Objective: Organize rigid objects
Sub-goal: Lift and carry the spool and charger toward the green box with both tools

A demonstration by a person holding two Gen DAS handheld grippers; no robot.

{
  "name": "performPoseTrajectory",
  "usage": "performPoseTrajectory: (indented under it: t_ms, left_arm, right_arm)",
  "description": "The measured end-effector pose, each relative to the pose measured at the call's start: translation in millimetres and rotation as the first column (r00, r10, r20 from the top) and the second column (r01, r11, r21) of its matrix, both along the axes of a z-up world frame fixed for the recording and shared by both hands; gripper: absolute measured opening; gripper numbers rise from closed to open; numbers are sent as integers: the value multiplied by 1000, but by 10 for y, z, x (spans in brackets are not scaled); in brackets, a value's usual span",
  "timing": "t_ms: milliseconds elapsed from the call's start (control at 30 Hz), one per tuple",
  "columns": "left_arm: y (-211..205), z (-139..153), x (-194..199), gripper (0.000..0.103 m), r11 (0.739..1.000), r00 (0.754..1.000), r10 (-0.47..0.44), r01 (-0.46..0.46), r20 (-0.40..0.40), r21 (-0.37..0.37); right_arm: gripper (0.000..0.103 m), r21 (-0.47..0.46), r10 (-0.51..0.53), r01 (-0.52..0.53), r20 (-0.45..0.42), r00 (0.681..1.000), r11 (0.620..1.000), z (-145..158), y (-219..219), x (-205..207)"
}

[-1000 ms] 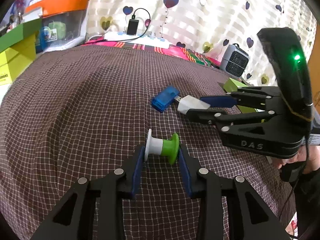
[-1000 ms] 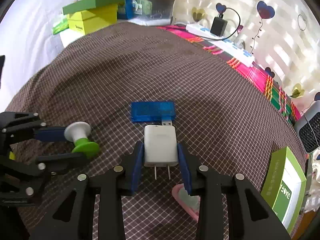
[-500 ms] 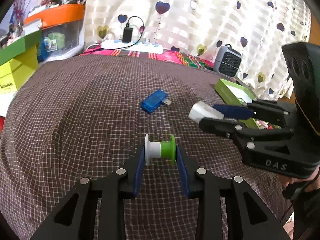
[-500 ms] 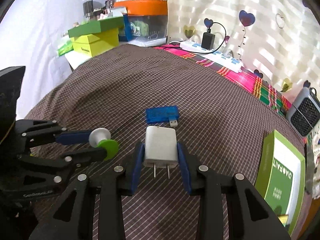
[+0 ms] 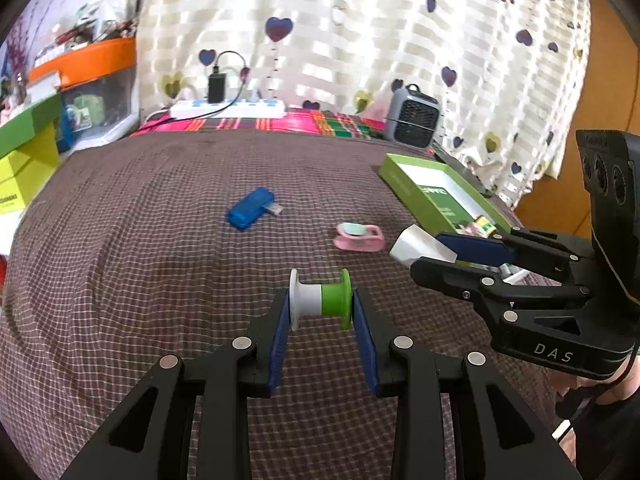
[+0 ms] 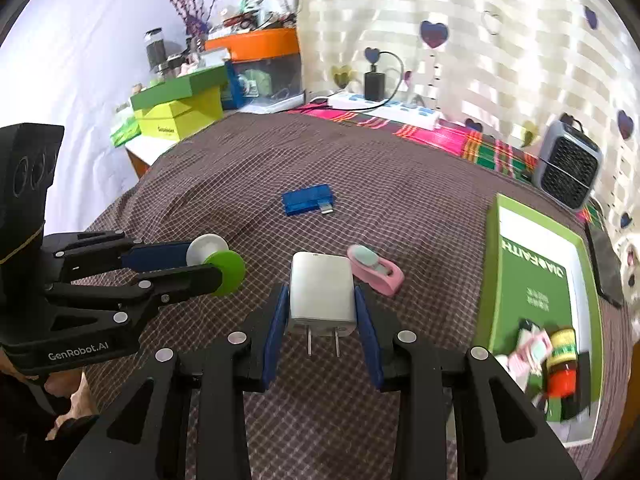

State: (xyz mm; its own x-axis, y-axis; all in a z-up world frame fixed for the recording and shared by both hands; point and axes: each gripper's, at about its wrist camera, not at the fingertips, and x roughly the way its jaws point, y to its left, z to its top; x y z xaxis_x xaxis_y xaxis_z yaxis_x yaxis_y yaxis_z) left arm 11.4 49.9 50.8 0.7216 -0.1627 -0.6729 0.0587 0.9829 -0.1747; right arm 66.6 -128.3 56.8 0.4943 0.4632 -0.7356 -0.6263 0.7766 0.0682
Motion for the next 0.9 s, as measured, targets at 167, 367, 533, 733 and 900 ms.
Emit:
performPoseTrajectory:
  t_ms: [167,367,533,733,900]
  left_arm:
    - [-174,38,-20,30,999,999,-32,32,0,12]
    - [-332,80,-42,30,998,998,-60,59,4,24]
    - [-449,67,-63,30,996,997,-81,81,-4,25]
    - [-559,52,-78,30,995,995,-102,102,-9,22]
    - [-644,62,-50,30,993,993,-120,120,-6,15]
  right_arm:
    - [36,25,-29,29,5,1000,999,51,-151,-99]
    - [36,57,-53,52,17,998,997,112,-296,-187]
    - [36,83,-76,75,16,997,994,109,-432,-266]
    - [36,96,-96,94,10,995,991,85,-546,-339]
    - [36,104,-114,112,17,993,988,110,-643,-382]
